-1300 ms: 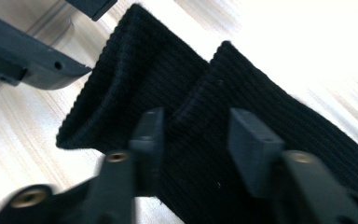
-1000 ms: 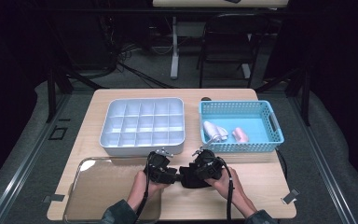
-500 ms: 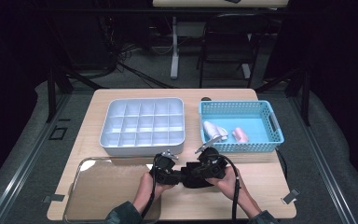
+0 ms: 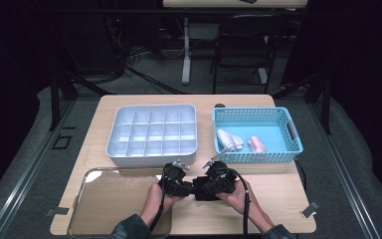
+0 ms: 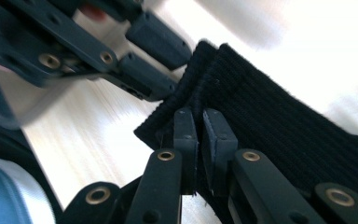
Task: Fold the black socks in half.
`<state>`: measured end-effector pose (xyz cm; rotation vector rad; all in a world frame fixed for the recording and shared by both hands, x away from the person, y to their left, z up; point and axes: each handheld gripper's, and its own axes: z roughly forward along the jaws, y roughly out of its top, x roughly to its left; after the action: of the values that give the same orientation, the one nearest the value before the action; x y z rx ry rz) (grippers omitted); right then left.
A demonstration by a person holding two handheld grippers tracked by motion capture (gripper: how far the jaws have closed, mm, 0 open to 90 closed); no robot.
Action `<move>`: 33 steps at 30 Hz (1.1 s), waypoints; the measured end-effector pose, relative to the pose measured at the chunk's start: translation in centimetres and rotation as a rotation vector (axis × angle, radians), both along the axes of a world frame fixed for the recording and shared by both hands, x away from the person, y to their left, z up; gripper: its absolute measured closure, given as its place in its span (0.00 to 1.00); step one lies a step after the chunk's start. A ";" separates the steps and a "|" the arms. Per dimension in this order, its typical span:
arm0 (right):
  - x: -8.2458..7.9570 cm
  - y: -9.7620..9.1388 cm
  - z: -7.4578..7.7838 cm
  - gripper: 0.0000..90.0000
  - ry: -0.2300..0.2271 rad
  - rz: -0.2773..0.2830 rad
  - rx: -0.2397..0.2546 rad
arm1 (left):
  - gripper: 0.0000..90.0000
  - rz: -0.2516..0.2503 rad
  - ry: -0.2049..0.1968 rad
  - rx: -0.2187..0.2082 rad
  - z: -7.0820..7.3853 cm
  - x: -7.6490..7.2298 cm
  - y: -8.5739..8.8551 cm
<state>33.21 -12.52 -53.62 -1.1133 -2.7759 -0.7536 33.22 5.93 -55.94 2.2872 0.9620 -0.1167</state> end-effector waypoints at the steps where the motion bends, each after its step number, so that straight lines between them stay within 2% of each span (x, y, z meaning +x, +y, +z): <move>1: 0.1 0.0 -0.3 0.94 0.014 0.003 0.003 | 0.77 0.000 0.000 0.001 0.0 0.0 0.0; 3: 0.1 -0.1 0.0 0.89 0.006 0.001 0.005 | 0.74 0.008 -0.001 -0.008 0.3 -0.1 0.3; 4: 0.1 -0.3 0.3 0.84 0.008 -0.001 0.011 | 0.73 0.011 -0.002 -0.008 0.4 -0.1 0.5; 7: 0.0 -1.0 1.1 0.73 0.009 0.001 0.048 | 0.67 0.028 -0.012 -0.024 1.1 -0.3 0.9; 9: 0.0 -1.8 2.0 0.69 -0.006 -0.016 0.077 | 0.62 0.042 -0.017 -0.039 1.6 -0.3 1.0; 11: 0.0 -3.0 3.1 0.64 -0.037 -0.032 0.084 | 0.57 0.047 -0.013 -0.066 2.1 -0.4 0.9; 13: -0.2 -4.3 3.8 0.63 -0.074 -0.095 0.089 | 0.51 0.046 -0.029 -0.071 2.6 -0.4 0.5; 14: -0.2 -5.1 4.1 0.63 -0.087 -0.135 0.074 | 0.49 0.048 -0.041 -0.068 2.8 -0.5 0.2; 16: -0.2 -6.5 4.0 0.63 -0.097 -0.207 0.050 | 0.47 0.046 -0.039 -0.065 2.6 -0.3 -0.3; 17: -0.2 -7.0 3.8 0.63 -0.092 -0.238 0.052 | 0.46 0.050 -0.041 -0.052 2.4 -0.2 -0.5; 18: -0.2 -7.4 3.5 0.62 -0.080 -0.258 0.052 | 0.45 0.053 -0.027 -0.057 2.1 0.0 -0.6; 21: -0.4 -8.4 2.4 0.60 -0.045 -0.289 0.029 | 0.44 0.059 -0.018 -0.037 1.4 0.2 -1.0; 28: -0.4 -9.4 0.2 0.59 0.073 -0.313 0.057 | 0.47 0.040 0.013 -0.020 0.2 0.3 -2.1; 30: 0.0 -9.1 -0.2 0.61 0.092 -0.297 0.032 | 0.48 0.029 0.007 -0.001 0.0 0.1 -2.3; 31: 0.1 -8.9 -0.3 0.65 0.093 -0.305 0.039 | 0.49 0.026 0.006 0.001 -0.1 0.1 -2.3; 33: 0.3 -8.4 -0.5 0.69 0.100 -0.293 0.001 | 0.51 0.025 0.005 0.003 -0.2 0.1 -2.2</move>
<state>33.55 -20.93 -54.11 -1.5336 -2.5612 -0.6996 33.34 3.68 -56.14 2.2781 0.9931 -0.1106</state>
